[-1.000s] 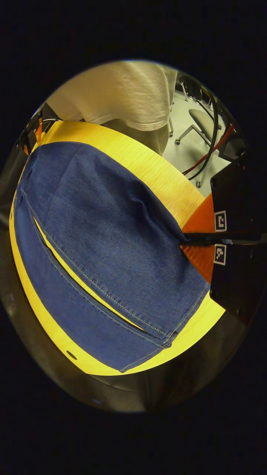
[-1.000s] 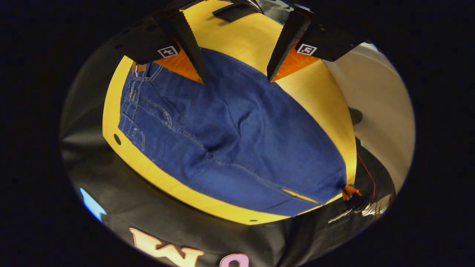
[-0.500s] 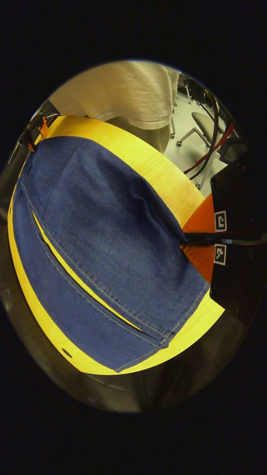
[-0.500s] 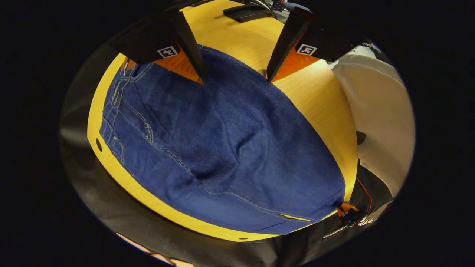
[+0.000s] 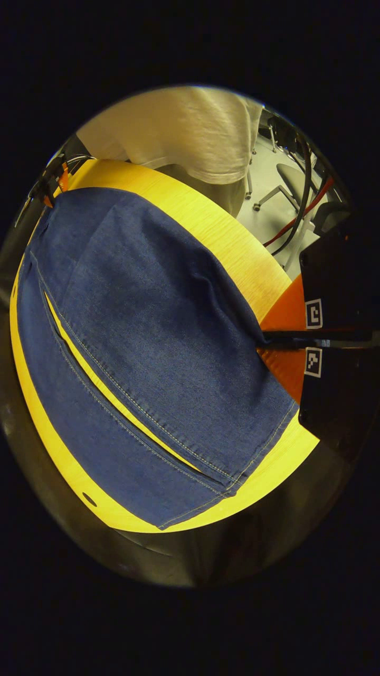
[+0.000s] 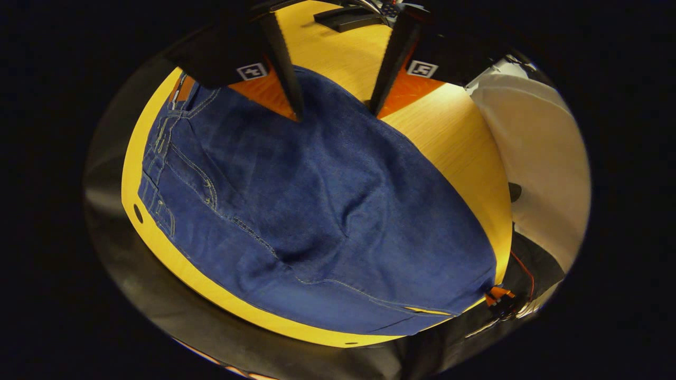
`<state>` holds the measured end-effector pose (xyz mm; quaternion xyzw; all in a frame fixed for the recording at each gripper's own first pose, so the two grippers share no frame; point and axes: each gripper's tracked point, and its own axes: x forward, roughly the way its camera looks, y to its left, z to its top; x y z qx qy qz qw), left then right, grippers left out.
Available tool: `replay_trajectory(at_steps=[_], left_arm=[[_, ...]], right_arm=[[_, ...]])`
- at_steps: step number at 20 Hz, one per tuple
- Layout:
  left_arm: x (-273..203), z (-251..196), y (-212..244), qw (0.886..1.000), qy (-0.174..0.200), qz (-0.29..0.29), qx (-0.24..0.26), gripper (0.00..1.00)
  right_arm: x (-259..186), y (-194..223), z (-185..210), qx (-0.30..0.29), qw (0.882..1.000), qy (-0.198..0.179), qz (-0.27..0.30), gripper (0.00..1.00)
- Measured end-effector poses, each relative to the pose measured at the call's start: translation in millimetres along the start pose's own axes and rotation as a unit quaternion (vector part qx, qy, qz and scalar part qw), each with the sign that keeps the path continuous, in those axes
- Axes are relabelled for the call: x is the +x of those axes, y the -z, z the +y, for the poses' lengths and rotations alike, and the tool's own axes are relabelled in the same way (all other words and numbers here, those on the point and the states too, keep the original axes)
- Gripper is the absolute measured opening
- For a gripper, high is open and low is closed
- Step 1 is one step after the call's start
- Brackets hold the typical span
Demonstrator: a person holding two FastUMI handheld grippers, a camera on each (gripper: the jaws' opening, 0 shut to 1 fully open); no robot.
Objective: Grasp the waist and the cuffs of the jeans and fold them to make the two legs overlap; first hold the waist and fold one-third of the jeans toward the cuffs, then hold the cuffs and fold the remaining one-third in the same direction to finish folding.
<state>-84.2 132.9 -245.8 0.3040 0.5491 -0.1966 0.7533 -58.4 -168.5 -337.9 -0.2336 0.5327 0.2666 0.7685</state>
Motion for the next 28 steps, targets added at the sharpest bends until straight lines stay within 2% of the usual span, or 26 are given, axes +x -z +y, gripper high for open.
replay_trajectory(at_steps=[3, 5, 6, 7, 8, 9, 12, 14, 16, 19, 20, 23, 25, 28], left_arm=[[-0.4, -0.5, -0.4, 1.0, -0.011, -0.007, 0.002, 0.0], [-0.1, -0.7, 0.0, 1.0, -0.017, -0.009, -0.004, 0.0], [-0.1, -0.3, 0.7, 1.0, -0.02, -0.01, -0.01, 0.0], [-2.0, -0.3, 0.7, 1.0, -0.021, -0.013, -0.013, 0.0], [-0.8, -0.3, -0.2, 0.999, -0.023, -0.017, -0.015, 0.0], [-0.9, -0.5, -0.9, 0.999, -0.024, -0.021, -0.021, 0.0], [-0.5, 0.7, 0.5, 0.998, -0.034, -0.023, -0.038, 0.0], [-2.7, 2.1, 1.8, 0.996, -0.048, -0.018, -0.071, 0.0], [-14.1, 11.7, -5.7, 0.994, -0.074, -0.026, -0.082, 0.0], [-36.4, 29.0, -27.2, 0.986, -0.109, -0.055, -0.114, 0.0], [-44.3, 34.6, -35.7, 0.981, -0.121, -0.071, -0.133, 0.0], [-66.5, 54.4, -61.8, 0.962, -0.171, -0.111, -0.18, 0.0], [-73.9, 71.4, -71.6, 0.948, -0.201, -0.137, -0.205, 0.0], [-89.1, 85.1, -88.4, 0.925, -0.243, -0.17, -0.237, 0.0]], right_arm=[[2.5, -12.0, -13.1, -0.001, 1.0, 0.008, -0.011, 0.41], [1.8, -11.8, -14.8, 0.011, 1.0, 0.015, -0.007, 0.24], [1.1, -12.0, -15.2, 0.02, 1.0, 0.017, -0.002, 0.23], [1.0, -12.2, -14.7, 0.028, 0.999, 0.019, 0.001, 0.14], [1.5, -12.8, -16.3, 0.041, 0.999, 0.02, 0.007, 0.14], [2.4, -12.9, -16.0, 0.05, 0.998, 0.024, 0.007, 0.05], [-1.0, -12.5, -14.5, 0.073, 0.997, 0.039, 0.01, 0.03], [-5.5, -16.0, -13.2, 0.093, 0.994, 0.052, -0.001, 0.03], [-17.7, -25.3, -16.2, 0.112, 0.991, 0.063, -0.022, 0.0], [-40.3, -46.4, -25.6, 0.123, 0.987, 0.085, -0.052, 0.02], [-50.0, -57.2, -30.0, 0.124, 0.986, 0.095, -0.064, 0.0], [-75.0, -89.8, -49.1, 0.12, 0.98, 0.127, -0.098, 0.03], [-86.6, -115.1, -72.1, 0.122, 0.975, 0.146, -0.119, 0.0], [-97.8, -154.1, -99.4, 0.13, 0.965, 0.17, -0.153, 0.02]])
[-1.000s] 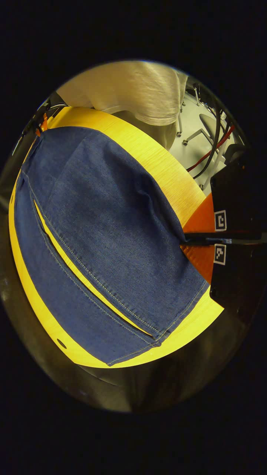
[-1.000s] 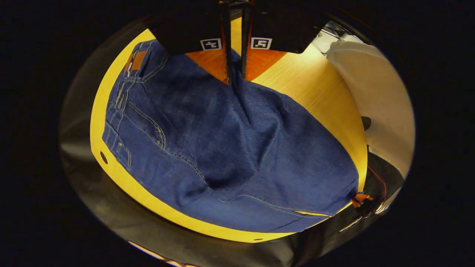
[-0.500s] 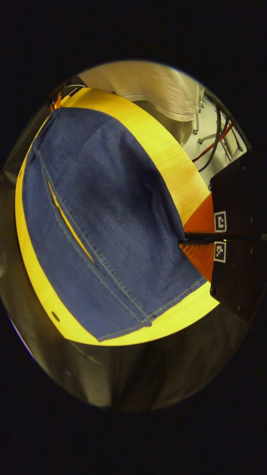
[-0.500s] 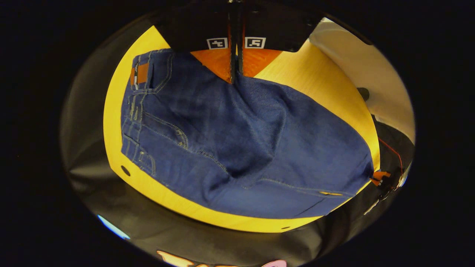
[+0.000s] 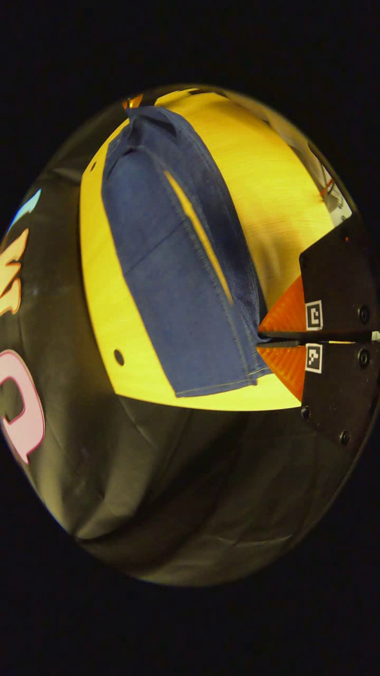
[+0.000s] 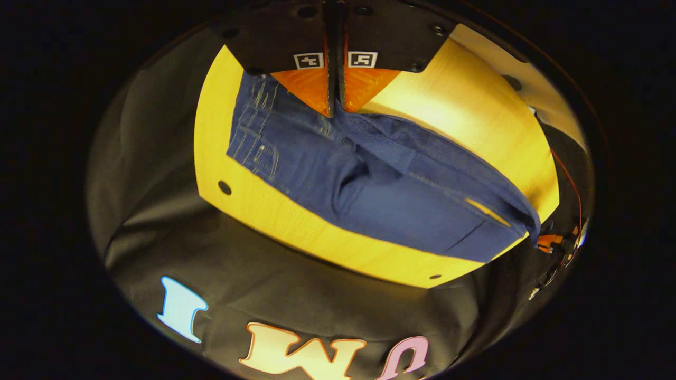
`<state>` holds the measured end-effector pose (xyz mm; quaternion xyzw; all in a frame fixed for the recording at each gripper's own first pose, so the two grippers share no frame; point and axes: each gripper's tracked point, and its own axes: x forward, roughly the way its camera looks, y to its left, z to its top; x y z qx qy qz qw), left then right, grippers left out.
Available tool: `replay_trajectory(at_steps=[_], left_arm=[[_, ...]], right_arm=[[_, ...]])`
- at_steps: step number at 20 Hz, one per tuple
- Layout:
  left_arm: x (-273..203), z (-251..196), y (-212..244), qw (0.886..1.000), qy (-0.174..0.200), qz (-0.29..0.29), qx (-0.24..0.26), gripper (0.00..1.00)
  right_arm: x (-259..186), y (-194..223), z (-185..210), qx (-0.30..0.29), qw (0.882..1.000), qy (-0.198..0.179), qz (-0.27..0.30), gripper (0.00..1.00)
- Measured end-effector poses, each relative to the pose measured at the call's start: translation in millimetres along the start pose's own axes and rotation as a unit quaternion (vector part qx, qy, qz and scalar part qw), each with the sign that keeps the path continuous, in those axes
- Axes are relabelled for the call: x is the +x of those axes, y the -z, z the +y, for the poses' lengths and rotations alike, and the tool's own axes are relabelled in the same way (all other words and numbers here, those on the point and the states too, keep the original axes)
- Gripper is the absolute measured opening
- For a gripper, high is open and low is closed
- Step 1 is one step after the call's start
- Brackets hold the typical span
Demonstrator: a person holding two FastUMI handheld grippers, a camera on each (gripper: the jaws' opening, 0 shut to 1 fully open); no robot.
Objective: Grasp the waist and the cuffs of the jeans and fold them to make the two legs overlap; first hold the waist and fold one-third of the jeans toward the cuffs, then hold the cuffs and fold the remaining one-third in the same direction to finish folding.
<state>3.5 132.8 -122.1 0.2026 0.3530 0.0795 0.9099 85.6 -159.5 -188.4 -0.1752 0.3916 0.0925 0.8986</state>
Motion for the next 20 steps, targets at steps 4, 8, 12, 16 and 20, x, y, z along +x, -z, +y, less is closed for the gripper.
replay_trajectory(at_steps=[4, 8, 12, 16, 20], left_arm=[[-9.6, 4.6, -25.8, 0.997, -0.041, -0.029, -0.055, 0.0], [-35.4, 8.2, -61.9, 0.988, -0.086, -0.075, -0.107, 0.0], [-31.6, 9.7, -58.8, 0.984, -0.117, -0.079, -0.11, 0.0], [-26.3, 11.1, -54.0, 0.984, -0.12, -0.051, -0.124, 0.0], [-28.5, 11.8, -55.5, 0.987, -0.125, -0.036, -0.098, 0.0]], right_arm=[[41.8, -30.2, -15.6, -0.01, 1.0, 0.019, -0.005, 0.02], [81.4, -70.4, -31.0, -0.023, 0.999, 0.038, -0.015, 0.02], [138.7, -112.2, -42.5, -0.012, 0.998, 0.049, -0.034, 0.02], [212.2, -97.0, -38.1, 0.011, 0.999, 0.041, 0.001, 0.03], [233.7, -92.0, -38.7, 0.043, 0.999, 0.016, 0.004, 0.04]])
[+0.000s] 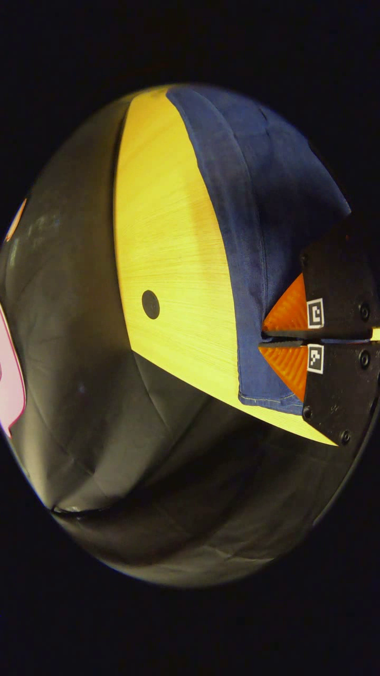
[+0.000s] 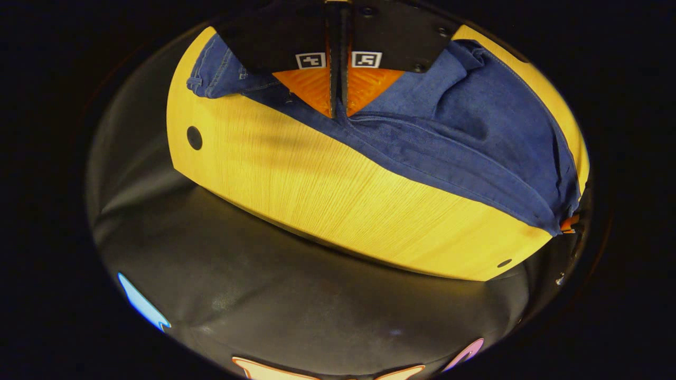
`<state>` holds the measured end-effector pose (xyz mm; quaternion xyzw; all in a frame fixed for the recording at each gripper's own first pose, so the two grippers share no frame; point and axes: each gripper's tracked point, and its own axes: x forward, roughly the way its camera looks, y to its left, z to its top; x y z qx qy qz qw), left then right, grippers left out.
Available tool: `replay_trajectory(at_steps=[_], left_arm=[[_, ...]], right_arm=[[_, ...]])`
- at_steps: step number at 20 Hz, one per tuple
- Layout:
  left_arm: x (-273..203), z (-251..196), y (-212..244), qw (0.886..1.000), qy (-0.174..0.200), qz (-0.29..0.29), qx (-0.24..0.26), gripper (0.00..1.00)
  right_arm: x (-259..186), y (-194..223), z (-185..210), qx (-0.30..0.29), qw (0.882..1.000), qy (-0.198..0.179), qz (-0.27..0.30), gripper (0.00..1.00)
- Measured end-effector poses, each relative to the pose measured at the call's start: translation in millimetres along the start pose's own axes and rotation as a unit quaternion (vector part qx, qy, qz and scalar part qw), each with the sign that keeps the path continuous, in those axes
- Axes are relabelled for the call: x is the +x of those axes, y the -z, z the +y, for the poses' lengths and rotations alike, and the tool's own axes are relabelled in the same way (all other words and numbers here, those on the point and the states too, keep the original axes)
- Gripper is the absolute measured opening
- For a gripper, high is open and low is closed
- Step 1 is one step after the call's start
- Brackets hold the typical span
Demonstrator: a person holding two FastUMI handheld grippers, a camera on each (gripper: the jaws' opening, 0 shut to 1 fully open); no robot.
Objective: Grasp the waist and the cuffs of the jeans and fold them to make the two legs overlap; first hold the waist and fold one-third of the jeans toward the cuffs, then hold the cuffs and fold the remaining one-third in the same direction to finish folding.
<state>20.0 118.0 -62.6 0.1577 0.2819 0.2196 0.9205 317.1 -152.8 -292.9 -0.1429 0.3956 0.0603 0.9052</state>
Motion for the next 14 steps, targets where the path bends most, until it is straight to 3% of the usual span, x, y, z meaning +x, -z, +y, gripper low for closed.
replay_trajectory(at_steps=[1, 2, 3, 5, 8, 9, 14], left_arm=[[-0.6, -0.1, -1.3, 1.0, 0.005, -0.001, 0.001, 0.0], [-2.1, -3.2, -3.7, 1.0, 0.014, -0.005, -0.007, 0.09], [-6.0, -9.4, -8.3, 1.0, 0.021, -0.012, -0.019, 0.08], [-18.8, -10.8, -26.6, 0.998, 0.017, -0.039, -0.055, 0.4], [-34.4, -1.1, -39.8, 0.991, 0.003, -0.085, -0.105, 0.87], [-40.2, 0.0, -44.4, 0.989, 0.008, -0.093, -0.118, 0.95], [-38.4, 1.0, -48.2, 0.982, 0.025, -0.112, -0.148, 0.95]], right_arm=[[-2.5, -1.9, -3.0, 0.01, 1.0, 0.005, -0.001, 0.16], [-6.8, -3.1, -8.8, 0.018, 1.0, 0.002, -0.001, 0.37], [-15.4, -3.7, -16.7, 0.03, 1.0, 0.001, -0.003, 0.58], [-29.3, -7.9, -31.1, 0.07, 0.997, 0.001, -0.024, 0.99], [-66.6, -4.8, -71.6, 0.12, 0.991, 0.025, -0.05, 1.0], [-77.5, 2.8, -90.0, 0.129, 0.989, 0.04, -0.056, 1.0], [-116.8, 70.8, -163.1, 0.181, 0.979, 0.085, -0.022, 1.0]])
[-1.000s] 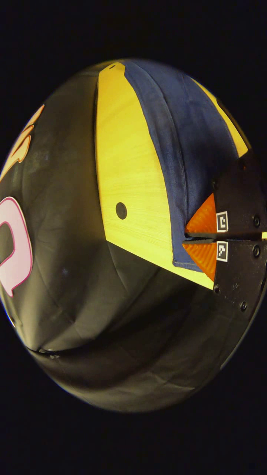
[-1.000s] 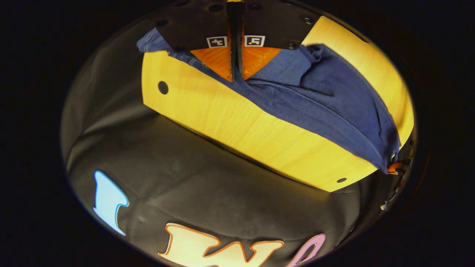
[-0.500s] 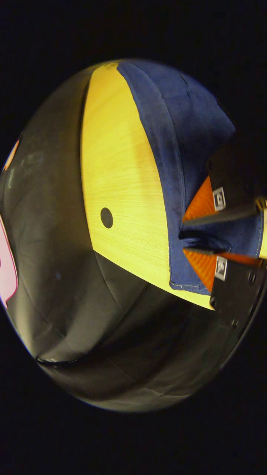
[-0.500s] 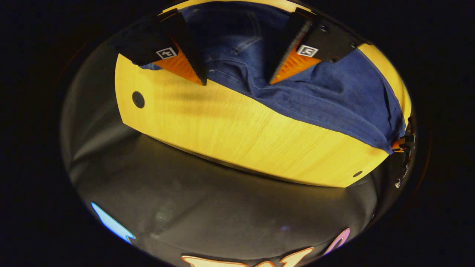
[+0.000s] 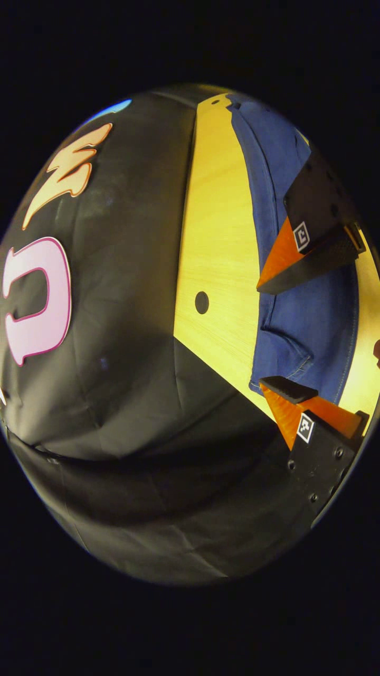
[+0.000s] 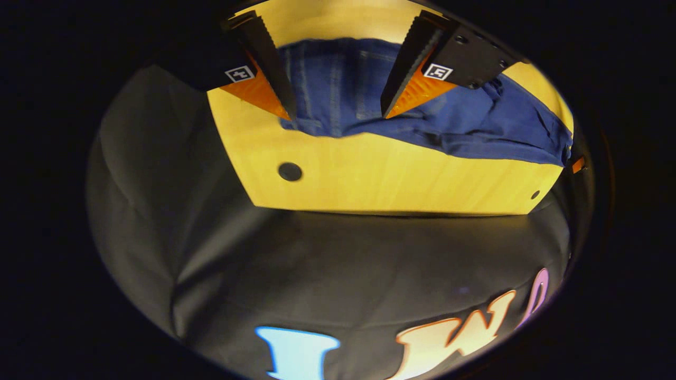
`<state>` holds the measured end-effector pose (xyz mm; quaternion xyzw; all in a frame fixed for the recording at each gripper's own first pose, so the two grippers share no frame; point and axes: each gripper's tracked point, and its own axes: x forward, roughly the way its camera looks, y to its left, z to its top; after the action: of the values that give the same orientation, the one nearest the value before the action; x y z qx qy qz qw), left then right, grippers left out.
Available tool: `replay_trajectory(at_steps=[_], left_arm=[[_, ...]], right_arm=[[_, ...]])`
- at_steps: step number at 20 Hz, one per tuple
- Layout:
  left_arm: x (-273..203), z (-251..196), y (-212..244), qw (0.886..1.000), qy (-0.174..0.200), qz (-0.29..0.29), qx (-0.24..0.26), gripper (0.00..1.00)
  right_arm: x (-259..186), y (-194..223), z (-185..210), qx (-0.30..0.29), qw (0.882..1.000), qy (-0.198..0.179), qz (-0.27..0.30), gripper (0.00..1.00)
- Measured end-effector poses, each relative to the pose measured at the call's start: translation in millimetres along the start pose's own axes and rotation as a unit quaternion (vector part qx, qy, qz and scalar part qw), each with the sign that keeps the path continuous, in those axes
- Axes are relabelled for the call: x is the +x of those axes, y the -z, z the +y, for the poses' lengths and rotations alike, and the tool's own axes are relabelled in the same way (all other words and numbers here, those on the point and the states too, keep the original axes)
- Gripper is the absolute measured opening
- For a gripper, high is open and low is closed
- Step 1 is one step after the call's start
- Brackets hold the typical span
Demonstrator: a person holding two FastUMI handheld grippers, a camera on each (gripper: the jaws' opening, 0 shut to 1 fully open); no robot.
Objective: Grasp the waist and the cuffs of the jeans and fold them to make the two legs overlap; first hold the waist and fold one-third of the jeans toward the cuffs, then hold the cuffs and fold the remaining one-third in the same direction to finish folding.
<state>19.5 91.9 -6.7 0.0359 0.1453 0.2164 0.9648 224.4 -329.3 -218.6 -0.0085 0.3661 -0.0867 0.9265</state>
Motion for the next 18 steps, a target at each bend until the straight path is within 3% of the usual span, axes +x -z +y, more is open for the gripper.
replay_trajectory(at_steps=[3, 8, 16, 18], left_arm=[[1.4, -1.5, 2.4, 1.0, 0.003, 0.008, 0.002, 0.95], [-3.5, 0.2, -3.1, 1.0, 0.003, 0.025, 0.017, 0.95], [-21.4, 0.2, -8.2, 1.0, -0.012, 0.007, 0.015, 0.94], [-28.0, 0.2, -8.9, 1.0, -0.014, 0.007, 0.015, 0.94]], right_arm=[[0.1, 35.9, -33.7, 0.019, 0.999, 0.01, 0.038, 1.0], [21.8, 77.3, -40.0, 0.049, 0.995, -0.012, 0.084, 0.99], [32.1, 90.9, -32.9, 0.067, 0.993, -0.048, 0.086, 0.98], [33.1, 91.5, -30.8, 0.071, 0.993, -0.057, 0.076, 0.9]])
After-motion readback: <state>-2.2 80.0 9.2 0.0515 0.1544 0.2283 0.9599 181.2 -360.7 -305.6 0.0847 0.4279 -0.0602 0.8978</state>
